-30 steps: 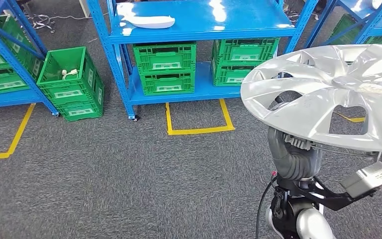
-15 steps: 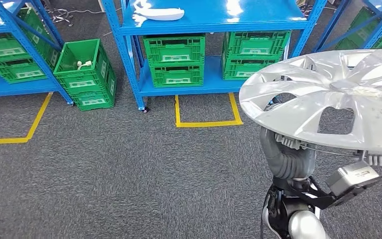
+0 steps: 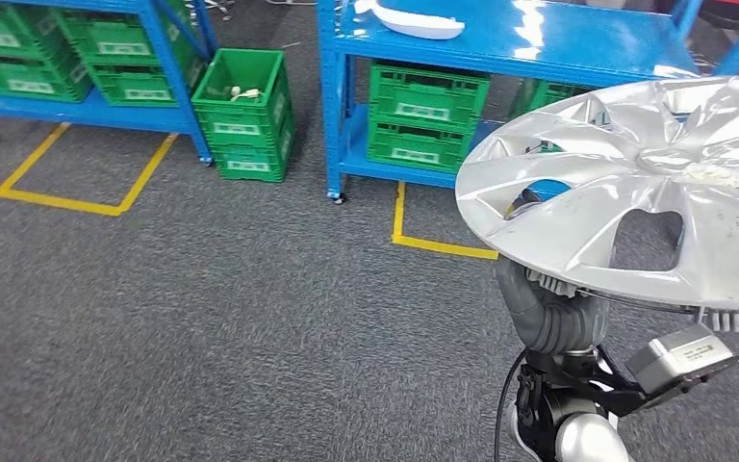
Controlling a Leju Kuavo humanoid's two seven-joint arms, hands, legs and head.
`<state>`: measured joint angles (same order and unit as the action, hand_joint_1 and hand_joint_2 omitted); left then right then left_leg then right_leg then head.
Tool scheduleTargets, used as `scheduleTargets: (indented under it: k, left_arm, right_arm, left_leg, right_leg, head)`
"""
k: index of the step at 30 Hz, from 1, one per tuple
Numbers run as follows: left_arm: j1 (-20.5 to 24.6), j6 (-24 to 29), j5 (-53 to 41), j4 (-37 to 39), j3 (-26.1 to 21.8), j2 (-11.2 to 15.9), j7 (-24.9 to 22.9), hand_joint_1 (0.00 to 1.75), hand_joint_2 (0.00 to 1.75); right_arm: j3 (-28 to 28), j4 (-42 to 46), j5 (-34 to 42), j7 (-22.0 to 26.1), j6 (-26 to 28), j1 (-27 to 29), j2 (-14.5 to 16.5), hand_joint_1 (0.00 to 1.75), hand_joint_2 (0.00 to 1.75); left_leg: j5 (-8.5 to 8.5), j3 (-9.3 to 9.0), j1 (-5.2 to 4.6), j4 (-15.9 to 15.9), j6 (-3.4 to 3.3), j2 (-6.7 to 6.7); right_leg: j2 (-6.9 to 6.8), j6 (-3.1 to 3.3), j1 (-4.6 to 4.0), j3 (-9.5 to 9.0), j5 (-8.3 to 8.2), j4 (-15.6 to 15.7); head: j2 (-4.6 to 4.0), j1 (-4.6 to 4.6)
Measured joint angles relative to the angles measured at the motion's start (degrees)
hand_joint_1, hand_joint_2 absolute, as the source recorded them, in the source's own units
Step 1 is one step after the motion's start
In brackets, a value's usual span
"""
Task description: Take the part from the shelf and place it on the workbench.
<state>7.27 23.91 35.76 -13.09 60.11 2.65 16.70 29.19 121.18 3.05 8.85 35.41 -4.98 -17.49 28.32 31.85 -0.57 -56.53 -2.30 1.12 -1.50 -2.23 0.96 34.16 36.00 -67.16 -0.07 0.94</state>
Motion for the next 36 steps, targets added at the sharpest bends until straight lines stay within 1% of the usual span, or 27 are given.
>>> scheduleTargets:
  k: [1, 2, 3, 4, 6, 7, 8, 10, 11, 12, 14, 16, 17, 18, 19, 21, 22, 23, 24, 26, 27, 29, 31, 32, 33, 34, 36]
  left_arm:
    - [0.0, 0.0, -0.1, 0.0, 0.0, 0.0, 0.0, 0.0, 1.75]
    - [-0.1, 0.0, -0.2, 0.0, 0.1, 0.0, -0.1, 0.0, 1.75]
    - [-0.1, 0.0, -0.2, 0.0, 0.2, 0.0, -0.1, 0.0, 1.75]
    - [-0.2, 0.0, -0.3, 0.0, 0.3, 0.0, -0.1, 0.0, 1.75]
    - [-0.2, 0.1, -0.3, 0.0, 0.4, 0.0, -0.1, 0.0, 1.75]
    - [-0.1, 0.1, -0.4, 0.0, 0.4, 0.0, 0.0, 0.0, 1.75]
    - [-0.1, 0.1, -0.4, 0.0, 0.4, -0.1, 0.0, 0.0, 1.75]
    - [-0.2, 0.1, -0.4, 0.0, 0.5, -0.1, 0.1, 0.0, 1.75]
    - [-0.3, 0.2, -0.5, 0.0, 0.6, 0.0, 0.2, 0.0, 1.75]
    - [-0.3, 0.2, -0.5, 0.0, 0.7, 0.0, 0.2, 0.0, 1.75]
    - [-0.2, 0.2, -0.4, 0.0, 0.9, 0.1, 0.3, 0.0, 1.75]
    - [-0.1, 0.2, -0.3, 0.0, 0.9, 0.3, 0.3, 0.0, 1.75]
    - [-0.2, 0.2, -0.3, 0.0, 0.9, 0.3, 0.3, 0.0, 1.75]
    - [-0.2, 0.2, -0.3, 0.0, 0.9, 0.3, 0.3, 0.0, 1.75]
    - [-0.2, 0.3, -0.2, 0.0, 1.0, 0.4, 0.3, 0.0, 1.75]
    - [-0.2, 0.3, -0.1, 0.0, 1.0, 0.6, 0.2, 0.0, 1.75]
    - [-0.2, 0.3, -0.1, 0.0, 1.0, 0.7, 0.1, 0.0, 1.75]
    - [-0.2, 0.3, 0.0, 0.0, 1.0, 0.7, 0.0, 0.0, 1.75]
    - [-0.1, 0.3, 0.0, 0.0, 1.0, 0.8, -0.1, 0.0, 1.75]
    - [-0.1, 0.3, 0.1, 0.0, 1.0, 1.0, -0.2, 0.0, 1.75]
    - [-0.1, 0.3, 0.1, 0.0, 1.0, 1.1, -0.2, 0.0, 1.75]
    - [-0.1, 0.3, 0.1, 0.0, 1.0, 1.2, -0.3, 0.0, 1.75]
    - [0.0, 0.3, 0.2, 0.0, 1.0, 1.2, -0.4, 0.0, 1.75]
    - [0.0, 0.3, 0.2, 0.0, 1.0, 1.2, -0.6, 0.0, 1.75]
    - [-0.1, 0.3, 0.3, 0.0, 1.1, 1.2, -0.8, 0.0, 1.75]
    - [-0.1, 0.3, 0.3, 0.0, 1.1, 1.2, -0.9, 0.0, 1.75]
    - [-0.1, 0.3, 0.3, 0.0, 1.1, 1.2, -1.1, 0.0, 1.75]
  right_arm:
    - [0.1, 0.0, 0.0, 0.0, -0.1, 0.0, 0.0, 1.75, 1.75]
    - [0.3, 0.0, 0.0, 0.0, -0.3, 0.0, 0.0, 1.75, 1.75]
    - [0.4, 0.0, 0.1, 0.0, -0.4, -0.1, 0.0, 1.75, 1.75]
    - [0.6, 0.0, 0.1, 0.0, -0.5, -0.1, 0.0, 1.75, 1.75]
    - [0.9, 0.0, 0.2, 0.0, -0.6, -0.4, 0.0, 1.75, 1.75]
    - [1.0, 0.0, 0.3, 0.0, -0.7, -0.5, 0.0, 1.75, 1.75]
    - [1.1, 0.0, 0.4, 0.0, -0.8, -0.6, 0.0, 1.75, 1.75]
    - [1.2, 0.0, 0.5, 0.2, -1.1, -0.9, 0.0, 1.75, 1.75]
    - [1.2, 0.0, 0.5, 0.3, -1.2, -1.1, 0.0, 1.75, 1.75]
    - [1.3, 0.0, 0.5, 0.4, -1.2, -1.2, 0.0, 1.75, 1.75]
    - [1.4, 0.1, 0.5, 0.6, -1.4, -1.3, 0.1, 1.75, 1.75]
    - [1.4, 0.1, 0.4, 0.8, -1.7, -1.2, 0.2, 1.75, 1.75]
    - [1.5, 0.1, 0.3, 0.8, -1.9, -1.2, 0.2, 1.75, 1.75]
    - [1.6, 0.1, 0.2, 0.9, -2.2, -1.3, 0.2, 1.75, 1.75]
    - [1.7, 0.1, 0.2, 1.0, -2.4, -1.3, 0.2, 1.75, 1.75]
    - [2.0, 0.1, 0.2, 1.2, -2.9, -1.7, 0.3, 1.75, 1.75]
    - [2.2, 0.1, 0.3, 1.3, -3.2, -1.9, 0.3, 1.75, 1.75]
    - [2.3, 0.2, 0.4, 1.4, -3.3, -2.2, 0.3, 1.75, 1.75]
    - [2.5, 0.2, 0.5, 1.5, -3.5, -2.3, 0.4, 1.75, 1.75]
    - [2.7, 0.3, 0.5, 1.7, -3.7, -2.6, 0.4, 1.75, 1.75]
    - [2.8, 0.3, 0.5, 1.7, -3.8, -2.7, 0.5, 1.75, 1.75]
    - [3.0, 0.3, 0.6, 1.8, -3.8, -2.9, 0.5, 1.75, 1.75]
    - [3.3, 0.3, 1.0, 1.9, -4.0, -3.0, 0.5, 1.75, 1.75]
    - [3.5, 0.3, 1.4, 2.1, -4.1, -2.9, 0.5, 1.75, 1.75]
    - [3.6, 0.3, 1.8, 2.3, -4.3, -3.0, 0.5, 1.75, 1.75]
    - [3.7, 0.3, 2.1, 2.4, -4.5, -3.1, 0.5, 1.75, 1.75]
    - [3.8, 0.3, 2.7, 2.6, -5.0, -3.4, 0.5, 1.75, 1.75]
  left_leg:
    - [-0.14, 0.1, -0.17, 0.0, -0.19, -0.96]
    - [-0.25, 0.14, -0.34, 0.0, -0.32, -1.9]
    - [-0.34, 0.1, -0.52, 0.0, -0.39, -2.86]
    - [-0.4, 0.0, -0.68, 0.0, -0.41, -3.74]
    - [-0.53, -0.04, -0.82, 0.0, -0.31, -5.22]
    - [-0.66, 0.14, -0.76, -0.1, -0.17, -5.77]
    - [-0.82, 0.44, -0.63, -0.1, 0.05, -6.26]
    - [-1.17, 1.01, -0.55, -0.1, 0.57, -7.15]
    - [-1.03, 1.25, -0.69, -0.2, 0.78, -6.55]
    - [-0.45, 1.7, -0.87, -0.9, 1.06, -5.17]
    - [2.52, 4.2, -0.61, -5.6, 1.96, -1.73]
    - [5.71, 8.11, 0.41, -13.2, 3.2, -0.85]
    - [6.15, 9.41, 0.92, -15.6, 3.76, -0.93]
    - [5.52, 9.72, 1.38, -15.9, 4.31, -0.89]
    - [3.77, 8.67, 1.8, -13.8, 4.87, -0.51]
    - [0.47, 4.94, 2.22, -6.4, 5.76, 2.19]
    - [-0.44, 3.61, 2.15, -3.7, 5.75, 3.68]
    - [-0.45, 3.22, 1.93, -2.7, 5.32, 4.71]
    - [-0.2, 3.51, 1.67, -3.1, 4.55, 4.88]
    - [-0.25, 3.92, 1.48, -3.3, 3.17, 3.57]
    - [-0.33, 4.03, 1.46, -3.3, 2.69, 2.81]
    - [-0.56, 4.09, 1.37, -3.2, 1.95, 1.2]
    - [-0.67, 4.13, 0.95, -3.2, 1.44, -0.39]
    - [-0.71, 4.13, 0.65, -3.2, 1.23, -1.24]
    - [-0.77, 4.11, 0.32, -3.2, 1.1, -2.16]
    - [-0.84, 4.07, -0.03, -3.2, 0.99, -3.12]
    - [-1.01, 3.92, -0.5, -3.2, 0.76, -4.79]
  right_leg:
    - [0.73, 0.07, -0.06, 1.63, 1.43, -3.8]
    - [1.04, 0.23, -0.18, 2.58, 1.73, -6.0]
    - [1.25, 0.52, -0.32, 2.54, 0.72, -5.7]
    - [1.56, 0.92, -0.48, 1.44, -1.41, -3.1]
    - [3.53, 2.06, -0.77, -1.96, -6.04, 5.1]
    - [4.46, 2.52, -0.92, -3.13, -7.41, 8.1]
    - [5.11, 2.85, -1.04, -3.69, -7.98, 9.7]
    - [4.61, 3.06, -1.07, -3.89, -8.13, 10.8]
    - [4.0, 3.05, -0.87, -4.21, -8.18, 11.6]
    - [3.41, 3.06, -0.66, -4.56, -8.26, 12.5]
    - [2.02, 2.97, -0.24, -5.08, -8.38, 13.7]
    - [0.55, 2.8, 0.07, -5.11, -8.27, 13.7]
    - [-0.26, 2.56, 0.29, -5.13, -8.12, 13.6]
    - [-1.04, 2.24, 0.57, -5.15, -7.91, 13.4]
    - [-1.82, 1.79, 0.93, -5.19, -7.62, 13.0]
    - [-3.14, 0.63, 1.57, -5.27, -6.81, 12.1]
    - [-3.64, 0.01, 1.7, -5.28, -6.36, 11.5]
    - [-4.05, -0.52, 1.71, -5.34, -6.05, 11.1]
    - [-4.44, -0.92, 1.66, -5.43, -5.91, 11.0]
    - [-5.25, -1.55, 1.78, -5.69, -5.65, 11.1]
    - [-4.69, -1.72, 1.94, -5.65, -5.04, 10.7]
    - [-1.87, -1.73, 1.96, -4.17, -1.87, 6.7]
    - [0.52, -1.27, 1.44, -0.72, 2.28, -1.3]
    - [0.82, -0.94, 1.1, 0.88, 3.35, -4.7]
    - [0.96, -0.48, 0.73, 1.8, 3.29, -6.3]
    - [1.17, 0.17, 0.31, 1.7, 1.92, -5.4]
    - [2.6, 1.88, -0.54, -0.91, -2.53, 1.5]
  head:
    - [0.0, -0.33]
    - [0.0, -0.55]
    - [0.0, -0.75]
    - [0.0, -0.96]
    - [0.0, -1.33]
    - [0.0, -1.38]
    - [0.0, -1.51]
    - [0.0, -1.83]
    - [0.01, -2.01]
    - [0.01, -1.86]
    - [0.01, -1.24]
    - [0.0, -0.73]
    - [0.0, -0.61]
    - [0.0, -0.49]
    - [0.0, -0.34]
    - [0.0, 0.04]
    - [0.0, 0.22]
    - [0.0, 0.27]
    - [0.0, 0.16]
    - [0.0, -0.25]
    - [0.0, -0.51]
    - [0.0, -1.28]
    - [0.0, -2.09]
    - [0.0, -2.34]
    - [0.0, -2.52]
    - [0.0, -2.64]
    - [0.0, -2.84]
